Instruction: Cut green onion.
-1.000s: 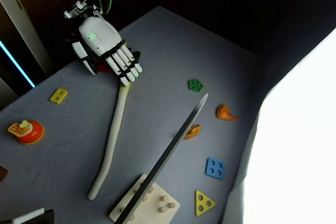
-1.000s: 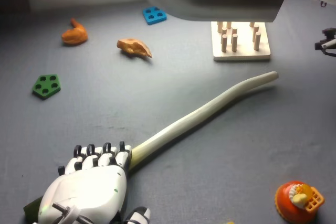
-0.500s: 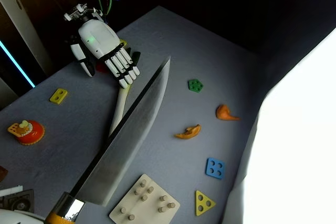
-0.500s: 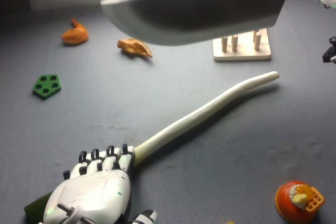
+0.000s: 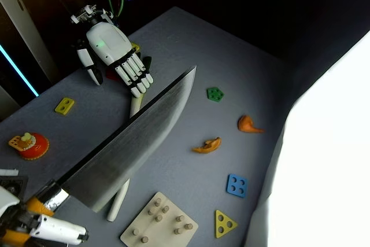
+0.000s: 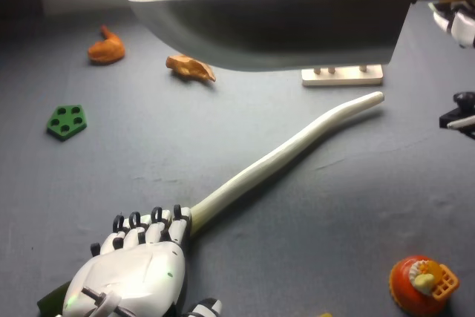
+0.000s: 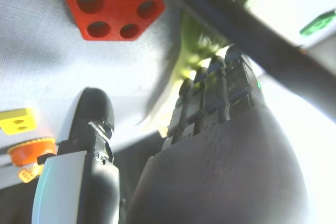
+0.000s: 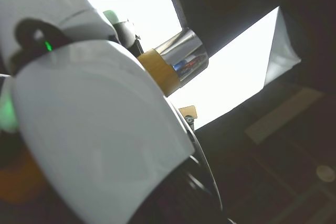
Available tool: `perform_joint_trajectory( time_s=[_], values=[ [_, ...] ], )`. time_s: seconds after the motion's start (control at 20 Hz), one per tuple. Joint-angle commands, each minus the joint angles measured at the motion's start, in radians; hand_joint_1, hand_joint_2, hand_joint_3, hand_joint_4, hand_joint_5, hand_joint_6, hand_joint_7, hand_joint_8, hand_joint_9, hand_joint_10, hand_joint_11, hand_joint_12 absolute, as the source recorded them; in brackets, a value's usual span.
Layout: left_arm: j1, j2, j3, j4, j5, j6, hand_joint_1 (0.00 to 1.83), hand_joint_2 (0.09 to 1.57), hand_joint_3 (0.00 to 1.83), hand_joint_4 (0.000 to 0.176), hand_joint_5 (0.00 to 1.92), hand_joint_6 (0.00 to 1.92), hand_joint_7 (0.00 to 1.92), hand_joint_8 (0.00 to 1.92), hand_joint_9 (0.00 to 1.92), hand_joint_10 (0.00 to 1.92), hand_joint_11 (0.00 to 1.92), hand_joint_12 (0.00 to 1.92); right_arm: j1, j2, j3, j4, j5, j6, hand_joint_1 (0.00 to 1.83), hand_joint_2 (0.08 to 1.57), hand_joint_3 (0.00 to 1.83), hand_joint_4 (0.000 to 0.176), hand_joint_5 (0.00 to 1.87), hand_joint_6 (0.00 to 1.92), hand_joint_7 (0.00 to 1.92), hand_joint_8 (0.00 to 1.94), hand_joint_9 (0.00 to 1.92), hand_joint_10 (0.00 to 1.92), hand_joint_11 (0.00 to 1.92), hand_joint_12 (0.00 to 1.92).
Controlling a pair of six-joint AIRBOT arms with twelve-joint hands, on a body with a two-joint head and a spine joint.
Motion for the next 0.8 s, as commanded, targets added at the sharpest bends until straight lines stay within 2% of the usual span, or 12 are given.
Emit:
perform_joint_trajectory(
  time_s=[0.0,0.1,0.25,0.3,0.35,0.4,0.5,0.6,0.65,0.75],
  values=[
    [0.001,-0.004,0.002,0.018,0.006,0.002,0.70,1.31,0.00,0.000,0.16,0.01,0.13,0.01,0.13,0.02,0.00,0.23,0.005,0.016,-0.010,-0.029,0.172,0.003,1.55,1.25,0.00,0.176,1.24,1.92,1.61,1.94,1.68,1.92,1.73,1.92],
    [0.001,-0.004,0.002,0.018,0.004,0.002,0.75,1.30,0.00,0.000,0.18,0.01,0.16,0.01,0.12,0.01,0.00,0.22,-0.003,0.015,-0.040,-0.020,0.201,-0.015,1.57,1.24,0.00,0.176,1.27,1.92,1.61,1.94,1.68,1.92,1.74,1.92],
    [0.001,-0.004,0.001,0.018,0.004,0.002,0.64,1.33,0.01,0.009,0.12,0.00,0.06,0.00,0.04,0.00,0.00,0.04,-0.025,0.006,-0.070,0.018,0.210,-0.020,1.59,1.27,0.00,0.176,1.37,1.92,1.62,1.94,1.68,1.92,1.76,1.92],
    [0.001,-0.004,0.001,0.018,0.004,0.002,0.63,1.33,0.01,0.011,0.12,0.00,0.04,0.00,0.04,0.00,0.00,0.03,-0.038,-0.003,-0.080,0.018,0.219,-0.038,1.59,1.26,0.00,0.176,1.35,1.92,1.64,1.94,1.69,1.92,1.76,1.92],
    [0.001,-0.004,0.001,0.018,0.003,0.002,0.62,1.34,0.01,0.005,0.11,0.00,0.05,0.00,0.04,0.00,0.00,0.07,-0.040,-0.008,-0.088,0.018,0.232,-0.043,1.59,1.24,0.00,0.176,1.34,1.92,1.63,1.94,1.69,1.92,1.76,1.92],
    [0.001,-0.004,0.001,0.018,0.003,0.002,0.66,1.32,0.00,0.002,0.13,0.00,0.08,0.00,0.07,0.01,0.00,0.13,-0.046,-0.016,-0.092,0.021,0.236,-0.041,1.58,1.25,0.00,0.176,1.26,1.92,1.61,1.94,1.67,1.92,1.75,1.92],
    [0.001,-0.004,0.001,0.018,0.002,0.002,0.66,1.32,0.00,0.007,0.15,0.01,0.13,0.01,0.10,0.01,0.00,0.19,-0.074,-0.038,-0.093,0.026,0.235,-0.051,1.59,1.25,0.00,0.176,1.23,1.92,1.59,1.94,1.66,1.92,1.74,1.92],
    [0.001,-0.004,0.001,0.018,0.001,0.002,0.63,1.33,0.00,0.011,0.12,0.00,0.11,0.00,0.10,0.01,0.00,0.19,-0.078,-0.055,-0.092,0.026,0.241,-0.063,1.62,1.23,0.00,0.176,1.26,1.92,1.60,1.94,1.66,1.92,1.73,1.92],
    [0.001,-0.004,0.001,0.018,0.000,0.002,0.61,1.33,0.00,0.004,0.11,0.00,0.08,0.00,0.07,0.00,0.00,0.17,-0.076,-0.062,-0.092,0.026,0.242,-0.060,1.62,1.25,0.00,0.176,1.25,1.92,1.59,1.94,1.64,1.92,1.72,1.92],
    [0.001,-0.004,0.000,0.018,0.000,0.002,0.61,1.33,0.00,0.002,0.10,0.00,0.09,0.00,0.07,0.00,0.00,0.11,-0.067,-0.088,-0.089,0.025,0.242,-0.052,1.64,1.26,0.00,0.176,1.29,1.92,1.58,1.94,1.63,1.92,1.71,1.92]
  ],
)
